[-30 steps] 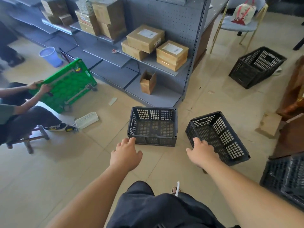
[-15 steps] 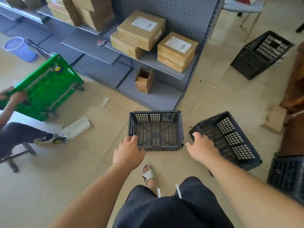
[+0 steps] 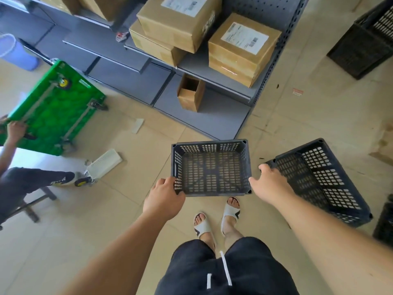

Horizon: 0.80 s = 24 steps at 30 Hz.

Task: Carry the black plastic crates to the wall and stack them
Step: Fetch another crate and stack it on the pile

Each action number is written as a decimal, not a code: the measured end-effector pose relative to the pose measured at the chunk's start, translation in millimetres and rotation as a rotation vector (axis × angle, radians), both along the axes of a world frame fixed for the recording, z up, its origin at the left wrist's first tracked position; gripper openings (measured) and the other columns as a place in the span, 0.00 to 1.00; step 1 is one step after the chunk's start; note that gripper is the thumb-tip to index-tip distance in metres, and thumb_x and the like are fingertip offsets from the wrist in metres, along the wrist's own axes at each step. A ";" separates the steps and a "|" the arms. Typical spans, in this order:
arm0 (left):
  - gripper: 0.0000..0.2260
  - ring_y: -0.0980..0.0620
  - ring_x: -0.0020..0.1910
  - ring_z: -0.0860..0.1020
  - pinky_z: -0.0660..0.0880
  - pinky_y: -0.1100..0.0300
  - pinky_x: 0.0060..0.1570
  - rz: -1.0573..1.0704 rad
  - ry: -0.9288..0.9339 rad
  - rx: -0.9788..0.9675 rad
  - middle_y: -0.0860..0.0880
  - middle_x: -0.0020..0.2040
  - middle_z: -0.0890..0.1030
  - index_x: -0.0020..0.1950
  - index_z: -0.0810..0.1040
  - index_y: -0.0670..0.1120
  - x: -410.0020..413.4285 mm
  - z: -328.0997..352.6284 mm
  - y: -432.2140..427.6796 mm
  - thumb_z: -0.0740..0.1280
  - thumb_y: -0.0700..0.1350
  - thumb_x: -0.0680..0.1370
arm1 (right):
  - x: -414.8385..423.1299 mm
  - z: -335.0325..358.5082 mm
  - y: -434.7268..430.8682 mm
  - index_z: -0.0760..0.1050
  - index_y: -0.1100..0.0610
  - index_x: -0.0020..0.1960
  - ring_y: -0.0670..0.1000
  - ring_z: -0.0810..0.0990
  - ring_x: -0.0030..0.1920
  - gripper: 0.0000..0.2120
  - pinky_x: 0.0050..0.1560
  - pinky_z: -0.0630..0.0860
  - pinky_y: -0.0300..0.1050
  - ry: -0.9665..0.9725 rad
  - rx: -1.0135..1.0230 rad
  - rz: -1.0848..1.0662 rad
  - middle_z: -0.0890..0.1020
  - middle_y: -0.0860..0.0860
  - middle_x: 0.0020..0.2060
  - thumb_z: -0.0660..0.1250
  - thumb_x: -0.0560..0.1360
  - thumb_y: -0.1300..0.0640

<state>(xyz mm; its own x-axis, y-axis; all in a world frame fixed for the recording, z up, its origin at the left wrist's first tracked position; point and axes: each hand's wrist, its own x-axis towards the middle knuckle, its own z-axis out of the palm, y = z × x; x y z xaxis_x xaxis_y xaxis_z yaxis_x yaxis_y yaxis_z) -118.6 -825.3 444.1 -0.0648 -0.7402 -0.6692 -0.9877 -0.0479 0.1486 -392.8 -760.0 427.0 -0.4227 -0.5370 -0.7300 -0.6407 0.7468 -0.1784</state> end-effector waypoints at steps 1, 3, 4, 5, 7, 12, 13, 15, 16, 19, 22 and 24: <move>0.25 0.44 0.70 0.70 0.73 0.49 0.59 0.019 0.001 0.013 0.49 0.73 0.69 0.76 0.65 0.53 -2.8 -9.6 -6.7 0.61 0.57 0.80 | -3.4 -11.0 -6.4 0.58 0.52 0.79 0.63 0.67 0.72 0.30 0.66 0.71 0.58 -0.006 0.013 -0.005 0.66 0.58 0.75 0.59 0.81 0.44; 0.25 0.44 0.68 0.72 0.74 0.50 0.58 0.058 0.012 0.042 0.48 0.72 0.70 0.76 0.65 0.52 -8.1 -31.1 -19.7 0.61 0.56 0.80 | -9.9 -32.6 -20.2 0.58 0.53 0.79 0.63 0.67 0.72 0.30 0.66 0.71 0.59 -0.016 0.036 -0.019 0.66 0.58 0.75 0.59 0.81 0.44; 0.25 0.44 0.67 0.72 0.74 0.51 0.57 0.084 0.018 0.062 0.47 0.71 0.70 0.76 0.65 0.52 -9.8 -41.6 -24.9 0.62 0.56 0.80 | -12.1 -42.5 -25.7 0.59 0.53 0.79 0.63 0.68 0.71 0.30 0.66 0.71 0.59 -0.025 0.047 -0.035 0.67 0.58 0.75 0.60 0.80 0.44; 0.25 0.44 0.66 0.73 0.74 0.51 0.57 0.110 0.025 0.074 0.47 0.70 0.71 0.76 0.65 0.52 -10.7 -53.3 -30.4 0.62 0.55 0.80 | -13.9 -53.1 -31.6 0.59 0.53 0.79 0.63 0.68 0.71 0.30 0.66 0.71 0.59 -0.029 0.053 -0.059 0.67 0.58 0.74 0.60 0.80 0.44; 0.24 0.45 0.63 0.74 0.75 0.51 0.56 0.154 0.033 0.095 0.47 0.69 0.72 0.76 0.66 0.53 -11.1 -77.9 -41.2 0.62 0.55 0.79 | -16.2 -74.5 -43.6 0.60 0.53 0.78 0.63 0.70 0.70 0.30 0.65 0.72 0.58 -0.039 0.065 -0.100 0.68 0.58 0.73 0.60 0.80 0.44; 0.21 0.49 0.54 0.75 0.70 0.57 0.46 0.254 0.069 0.073 0.48 0.68 0.76 0.73 0.69 0.49 1.1 -153.6 -68.7 0.63 0.52 0.81 | -19.7 -147.1 -64.7 0.62 0.54 0.76 0.62 0.73 0.66 0.28 0.59 0.74 0.56 -0.024 0.104 -0.167 0.72 0.58 0.70 0.60 0.79 0.44; 0.22 0.48 0.56 0.76 0.70 0.57 0.46 0.268 0.055 0.075 0.49 0.70 0.75 0.74 0.69 0.49 5.9 -170.1 -73.6 0.63 0.53 0.81 | -20.2 -163.5 -65.6 0.63 0.54 0.75 0.62 0.74 0.65 0.27 0.57 0.74 0.55 -0.016 0.116 -0.185 0.73 0.57 0.69 0.60 0.79 0.45; 0.23 0.47 0.58 0.77 0.70 0.57 0.48 0.292 0.028 0.084 0.50 0.71 0.75 0.75 0.68 0.49 15.4 -205.8 -85.5 0.63 0.53 0.80 | -21.0 -199.6 -69.6 0.64 0.54 0.74 0.62 0.75 0.63 0.26 0.56 0.75 0.54 -0.003 0.134 -0.210 0.74 0.57 0.67 0.60 0.79 0.45; 0.23 0.48 0.56 0.77 0.70 0.57 0.48 0.305 0.013 0.097 0.50 0.71 0.75 0.75 0.68 0.49 18.9 -222.6 -89.5 0.63 0.53 0.80 | -21.1 -216.1 -70.0 0.65 0.54 0.74 0.62 0.75 0.63 0.25 0.55 0.75 0.54 0.004 0.146 -0.220 0.74 0.57 0.67 0.60 0.79 0.46; 0.22 0.51 0.46 0.75 0.70 0.57 0.46 0.356 -0.007 0.126 0.50 0.71 0.75 0.75 0.68 0.48 26.2 -271.6 -98.9 0.62 0.51 0.81 | -22.9 -269.2 -73.4 0.65 0.55 0.73 0.62 0.76 0.63 0.24 0.50 0.73 0.52 0.037 0.163 -0.237 0.74 0.58 0.67 0.60 0.80 0.47; 0.22 0.60 0.36 0.72 0.69 0.59 0.39 0.406 -0.003 0.134 0.49 0.71 0.75 0.75 0.68 0.48 31.4 -323.1 -103.3 0.62 0.50 0.82 | -28.3 -320.9 -77.0 0.64 0.56 0.73 0.63 0.76 0.62 0.24 0.46 0.70 0.50 0.060 0.170 -0.246 0.74 0.59 0.67 0.60 0.81 0.47; 0.22 0.62 0.36 0.71 0.68 0.60 0.35 0.414 -0.009 0.134 0.49 0.71 0.76 0.75 0.68 0.49 34.7 -355.5 -105.7 0.62 0.50 0.82 | -32.3 -353.3 -77.2 0.62 0.57 0.75 0.64 0.76 0.62 0.25 0.46 0.70 0.50 0.070 0.177 -0.252 0.74 0.60 0.67 0.60 0.81 0.47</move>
<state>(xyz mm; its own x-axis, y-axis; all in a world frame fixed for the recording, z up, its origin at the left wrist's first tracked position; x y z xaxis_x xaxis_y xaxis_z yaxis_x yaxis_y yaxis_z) -83.9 -931.0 88.6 0.2258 -0.6092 -0.7602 -0.8824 -0.4586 0.1054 -425.2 -837.1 73.6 -0.5785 -0.2763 -0.7675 -0.4379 0.8990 0.0064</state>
